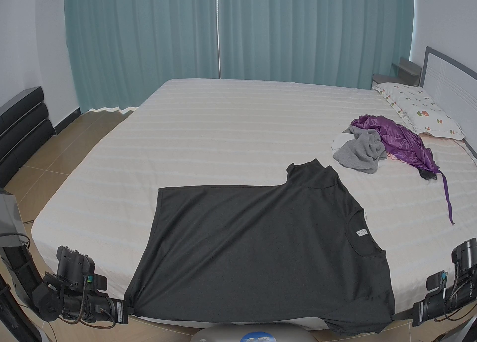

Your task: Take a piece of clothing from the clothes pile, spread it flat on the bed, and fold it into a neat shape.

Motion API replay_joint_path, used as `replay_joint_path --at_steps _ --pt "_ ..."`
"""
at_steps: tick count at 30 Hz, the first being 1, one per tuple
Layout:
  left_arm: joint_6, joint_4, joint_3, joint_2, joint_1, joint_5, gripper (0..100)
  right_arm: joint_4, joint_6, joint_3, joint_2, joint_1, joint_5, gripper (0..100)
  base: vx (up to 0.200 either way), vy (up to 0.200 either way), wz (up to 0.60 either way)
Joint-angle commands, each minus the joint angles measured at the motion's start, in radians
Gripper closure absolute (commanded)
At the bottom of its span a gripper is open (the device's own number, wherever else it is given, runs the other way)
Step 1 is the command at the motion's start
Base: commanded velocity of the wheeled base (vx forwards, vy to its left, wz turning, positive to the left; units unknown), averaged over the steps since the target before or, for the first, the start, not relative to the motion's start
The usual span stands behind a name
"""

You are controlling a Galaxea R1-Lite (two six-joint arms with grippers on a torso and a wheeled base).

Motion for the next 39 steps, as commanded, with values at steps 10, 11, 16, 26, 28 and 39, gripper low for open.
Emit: replay_joint_path --at_steps 10,11,16,26,28,39 --pt "-0.232 -0.002 -0.202 -0.052 0.0 0.028 100 0.055 0.173 -0.226 0.009 0.001 0.059 100 0.0 0.0 0.0" --pt "-0.247 -0.002 -0.222 -0.058 0.001 0.045 100 0.053 0.176 -0.238 0.018 0.0 0.059 100 0.0 0.0 0.0" --pt "-0.284 0.004 -0.267 -0.094 0.006 0.079 100 -0.009 0.205 -0.25 0.023 -0.005 0.06 100 0.0 0.0 0.0" --pt "-0.281 0.064 -0.253 -0.183 0.003 0.085 100 -0.106 0.291 -0.196 -0.025 0.004 0.062 100 0.0 0.0 0.0" --pt "-0.278 0.094 -0.251 -0.202 0.003 0.088 100 -0.108 0.292 -0.181 -0.04 0.001 0.063 100 0.0 0.0 0.0" --pt "-0.276 0.18 -0.297 -0.208 -0.019 0.088 100 -0.109 0.309 -0.176 -0.077 -0.002 0.067 100 0.0 0.0 0.0"
